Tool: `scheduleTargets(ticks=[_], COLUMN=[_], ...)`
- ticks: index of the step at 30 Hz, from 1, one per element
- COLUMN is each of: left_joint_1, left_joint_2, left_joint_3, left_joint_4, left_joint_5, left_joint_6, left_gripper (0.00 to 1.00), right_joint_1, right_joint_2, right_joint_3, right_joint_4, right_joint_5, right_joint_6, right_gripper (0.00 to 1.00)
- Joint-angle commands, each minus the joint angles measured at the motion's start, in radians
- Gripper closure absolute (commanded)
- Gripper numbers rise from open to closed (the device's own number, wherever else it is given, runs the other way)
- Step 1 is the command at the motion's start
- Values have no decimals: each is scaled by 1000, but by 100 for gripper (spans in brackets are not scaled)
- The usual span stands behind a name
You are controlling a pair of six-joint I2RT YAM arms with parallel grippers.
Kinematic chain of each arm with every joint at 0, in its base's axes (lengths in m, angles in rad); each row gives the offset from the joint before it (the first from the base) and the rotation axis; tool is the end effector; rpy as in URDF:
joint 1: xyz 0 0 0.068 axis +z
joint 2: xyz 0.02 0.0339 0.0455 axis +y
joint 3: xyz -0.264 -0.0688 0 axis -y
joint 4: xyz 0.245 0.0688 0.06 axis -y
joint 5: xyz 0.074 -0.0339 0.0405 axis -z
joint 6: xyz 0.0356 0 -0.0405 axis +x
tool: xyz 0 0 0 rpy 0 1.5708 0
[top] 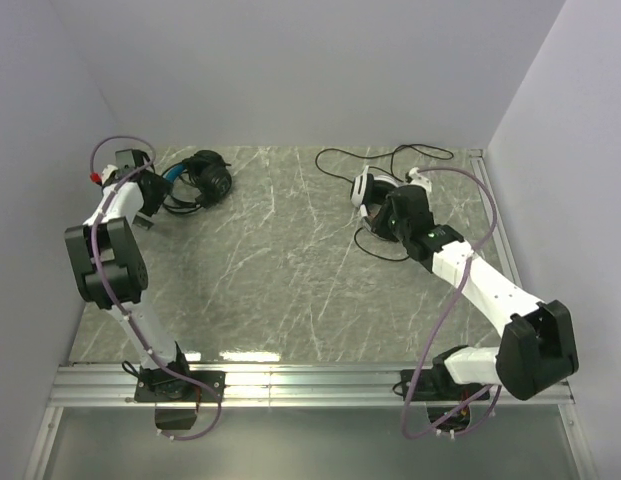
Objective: Wrap the headphones
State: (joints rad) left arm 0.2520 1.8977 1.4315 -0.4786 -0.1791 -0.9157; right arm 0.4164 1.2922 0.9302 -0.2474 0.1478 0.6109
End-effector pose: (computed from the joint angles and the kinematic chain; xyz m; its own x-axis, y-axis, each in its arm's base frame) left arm 0.3998 0.1095 0.2186 -0.2034 -0.8581 -0.4714 -0.8334 0.4045 -0.3767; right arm 0.2649 0.1114 0.2742 -0.5949 0.3572 -0.7200 0.0630 0.9138 0.4013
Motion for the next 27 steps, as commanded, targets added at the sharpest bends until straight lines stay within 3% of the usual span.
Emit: scheduleTargets(ticks=[1,3,4,6,9,13,21,27], left_joint_1=[-2,-2,-2,0,-5,-69,-367,-467], left_joint_2=[-61,-60,-58,-61,-127,-315,-468,-617], left_joint_3=[-20,-3,7,26,-25,-147,-172,-296], left_joint_4=[9,-50,-73,-126,-111,-3,-2,142], left_joint_5=[-11,-32,-45,-71,-53,-39,-125,-76], left_joint_6=[-66,-75,-83,-95,-106,-111,-22,24], left_gripper=[1,1,1,1,1,1,1,1], right_joint_1=[-48,-60,-73,-80,-100,-143,-188,-209], right_joint_2=[1,2,7,35,91,198,315,430], right_joint_3=[13,-1,2,39,117,197,220,288], right_joint_4=[-1,11,10,-32,-160,-295,-294,-309], right_joint_5=[26,21,29,47,145,147,159,168], right_joint_6=[105,130,153,171,269,381,461,463], right_gripper=[31,23,13,12,16,17,26,30])
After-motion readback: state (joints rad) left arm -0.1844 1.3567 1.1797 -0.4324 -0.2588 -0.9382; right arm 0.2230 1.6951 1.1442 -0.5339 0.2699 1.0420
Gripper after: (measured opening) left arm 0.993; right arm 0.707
